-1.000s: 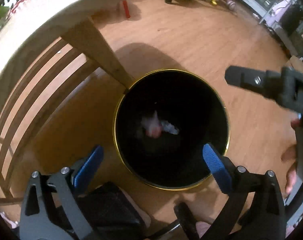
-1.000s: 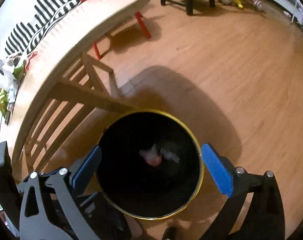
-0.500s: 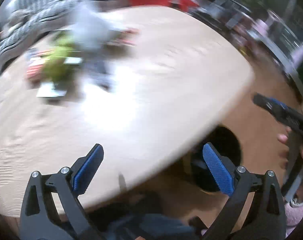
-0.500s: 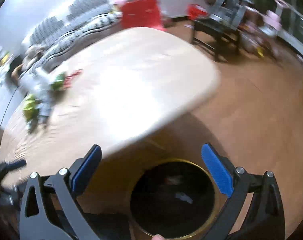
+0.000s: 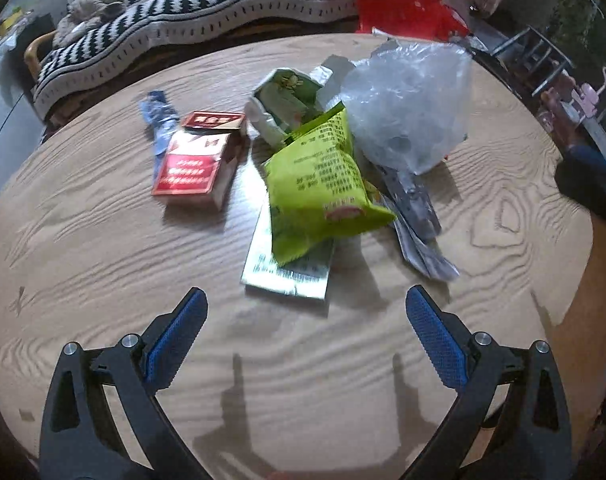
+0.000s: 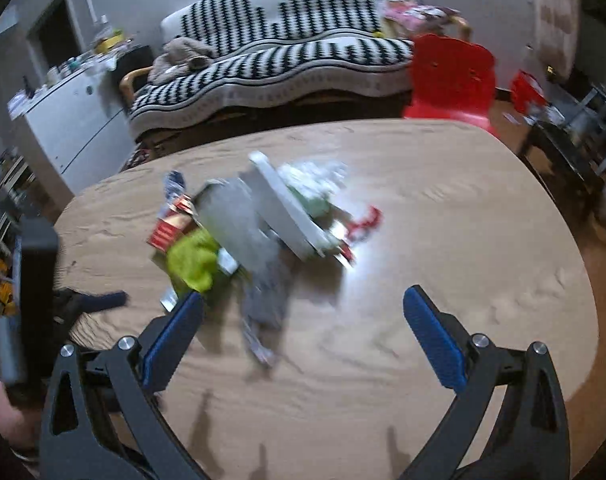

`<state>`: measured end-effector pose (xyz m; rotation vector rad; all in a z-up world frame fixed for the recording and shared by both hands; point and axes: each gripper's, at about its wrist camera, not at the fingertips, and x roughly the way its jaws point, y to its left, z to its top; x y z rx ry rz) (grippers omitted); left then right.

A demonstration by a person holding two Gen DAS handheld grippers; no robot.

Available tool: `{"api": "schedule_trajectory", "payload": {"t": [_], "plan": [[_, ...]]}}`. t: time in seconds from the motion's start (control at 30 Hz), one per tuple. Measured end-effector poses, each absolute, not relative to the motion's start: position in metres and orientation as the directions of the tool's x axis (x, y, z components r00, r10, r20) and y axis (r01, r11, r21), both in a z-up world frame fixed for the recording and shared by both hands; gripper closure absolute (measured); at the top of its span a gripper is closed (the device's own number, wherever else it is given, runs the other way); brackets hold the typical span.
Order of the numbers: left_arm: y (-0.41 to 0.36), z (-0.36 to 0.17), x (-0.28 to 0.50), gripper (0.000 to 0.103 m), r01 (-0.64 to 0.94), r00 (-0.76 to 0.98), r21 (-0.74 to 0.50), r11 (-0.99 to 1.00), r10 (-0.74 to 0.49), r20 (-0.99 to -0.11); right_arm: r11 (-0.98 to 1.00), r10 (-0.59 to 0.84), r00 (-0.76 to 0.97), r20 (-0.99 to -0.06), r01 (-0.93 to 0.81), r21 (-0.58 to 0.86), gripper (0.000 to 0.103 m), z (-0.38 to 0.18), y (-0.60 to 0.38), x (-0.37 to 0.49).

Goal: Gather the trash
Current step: 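Move both tools back over the table, then grasp the green snack bag with the left tool while the right grasps plastic bag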

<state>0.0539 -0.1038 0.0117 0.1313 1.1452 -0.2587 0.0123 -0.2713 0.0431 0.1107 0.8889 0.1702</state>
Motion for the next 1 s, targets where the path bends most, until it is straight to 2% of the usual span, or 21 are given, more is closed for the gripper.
{"api": "schedule_trajectory", "payload": {"t": [0.17, 0.23, 0.33, 0.37, 0.4, 0.47, 0.5, 0.7, 1.0], "plan": [[-0.107, 0.003, 0.082, 0.006, 0.289, 0.385, -0.030, 0.957, -0.145, -0.911, 0.975, 0.219, 0.590, -0.777, -0.158, 0.155, 0.007, 0.039, -0.240, 0.050], [-0.108, 0.001, 0.092, 0.006, 0.288, 0.393, -0.026, 0.957, -0.143, -0.908, 0.974, 0.219, 0.583, -0.782, -0.171, 0.145, 0.014, 0.034, -0.229, 0.063], [-0.105, -0.005, 0.109, 0.009, 0.274, 0.403, -0.049, 0.960, -0.161, -0.901, 0.973, 0.220, 0.567, -0.794, -0.186, 0.137, 0.041, 0.025, -0.216, 0.083], [-0.105, -0.006, 0.112, 0.022, 0.278, 0.408, -0.063, 0.958, -0.177, -0.896, 0.969, 0.236, 0.551, -0.801, -0.196, 0.151, 0.060, 0.020, -0.212, 0.090], [-0.105, -0.007, 0.113, 0.047, 0.284, 0.402, -0.079, 0.956, -0.194, -0.895, 0.964, 0.256, 0.540, -0.802, -0.205, 0.170, 0.081, 0.015, -0.212, 0.090], [-0.101, -0.009, 0.118, 0.066, 0.277, 0.390, -0.118, 0.954, -0.224, -0.893, 0.961, 0.266, 0.539, -0.800, -0.210, 0.178, 0.089, 0.011, -0.209, 0.093], [-0.099, -0.008, 0.118, 0.072, 0.280, 0.397, -0.122, 0.952, -0.231, -0.888, 0.962, 0.264, 0.543, -0.797, -0.211, 0.175, 0.094, 0.011, -0.210, 0.093], [-0.092, 0.001, 0.107, 0.075, 0.277, 0.419, -0.160, 0.948, -0.269, -0.867, 0.961, 0.274, 0.574, -0.772, -0.193, 0.198, 0.095, 0.019, -0.219, 0.085], [-0.077, 0.036, 0.091, 0.076, 0.254, 0.469, -0.167, 0.953, -0.272, -0.841, 0.949, 0.315, 0.637, -0.703, -0.217, 0.228, 0.095, 0.062, -0.225, 0.064]]}}
